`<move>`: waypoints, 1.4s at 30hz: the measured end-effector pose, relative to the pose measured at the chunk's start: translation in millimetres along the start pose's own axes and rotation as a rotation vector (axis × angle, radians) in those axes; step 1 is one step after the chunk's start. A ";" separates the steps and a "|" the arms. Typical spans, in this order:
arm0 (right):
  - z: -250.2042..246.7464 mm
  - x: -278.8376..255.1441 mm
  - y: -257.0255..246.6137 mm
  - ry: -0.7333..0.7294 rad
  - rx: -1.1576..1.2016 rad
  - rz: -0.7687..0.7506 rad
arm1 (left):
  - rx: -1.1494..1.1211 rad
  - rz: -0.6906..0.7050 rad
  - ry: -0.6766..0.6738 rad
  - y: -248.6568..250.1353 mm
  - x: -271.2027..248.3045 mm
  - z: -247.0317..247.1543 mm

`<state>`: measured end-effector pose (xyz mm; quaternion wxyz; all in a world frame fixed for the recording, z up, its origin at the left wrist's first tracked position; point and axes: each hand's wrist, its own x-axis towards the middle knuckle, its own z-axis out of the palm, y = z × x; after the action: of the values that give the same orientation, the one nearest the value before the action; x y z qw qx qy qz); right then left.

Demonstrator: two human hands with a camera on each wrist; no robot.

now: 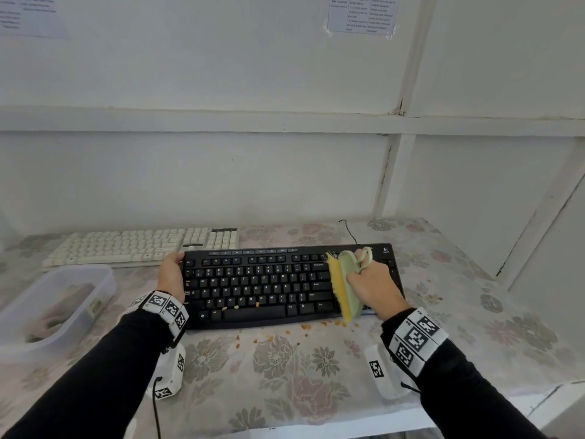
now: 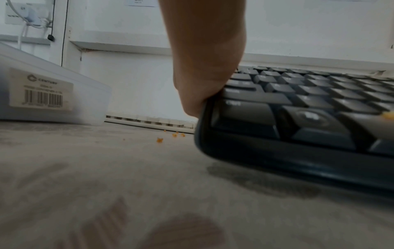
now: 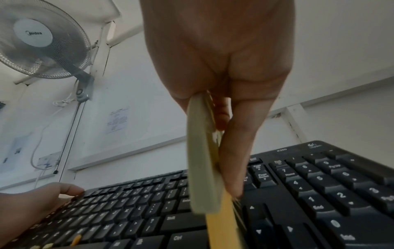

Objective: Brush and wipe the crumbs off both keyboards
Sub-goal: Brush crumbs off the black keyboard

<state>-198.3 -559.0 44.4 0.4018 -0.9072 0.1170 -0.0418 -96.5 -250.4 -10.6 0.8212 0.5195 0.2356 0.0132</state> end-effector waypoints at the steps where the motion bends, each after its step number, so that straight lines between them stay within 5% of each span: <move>1: -0.8 -2.8 0.6 -0.022 -0.032 0.018 | 0.001 -0.004 -0.003 0.0 0.3 0.0; 6: -11.4 -11.4 -3.3 -0.046 -0.134 0.083 | -0.005 -0.001 -0.014 0.3 2.1 -0.9; 13: -2.0 1.1 -21.2 0.250 0.171 -0.240 | -0.002 -0.001 -0.023 -0.6 4.3 -1.5; 17: 18.1 2.7 -27.7 0.142 0.178 -0.265 | -0.017 0.008 -0.029 -0.8 5.5 -1.4; 30: 20.5 -24.8 -32.8 -0.154 -0.086 0.047 | 0.007 0.017 -0.025 -2.0 14.1 -9.2; 37: 36.6 -16.8 -66.6 0.109 0.138 -0.291 | -0.016 0.000 -0.067 -3.8 16.2 -9.7; 42: 65.8 -9.6 -75.6 0.088 0.171 -0.367 | -0.003 0.020 -0.057 -3.9 20.5 -13.8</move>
<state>-182.9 -460.2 56.1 0.4577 -0.8732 -0.0368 -0.1635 -84.7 -235.1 -26.4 0.8282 0.5208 0.2068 0.0069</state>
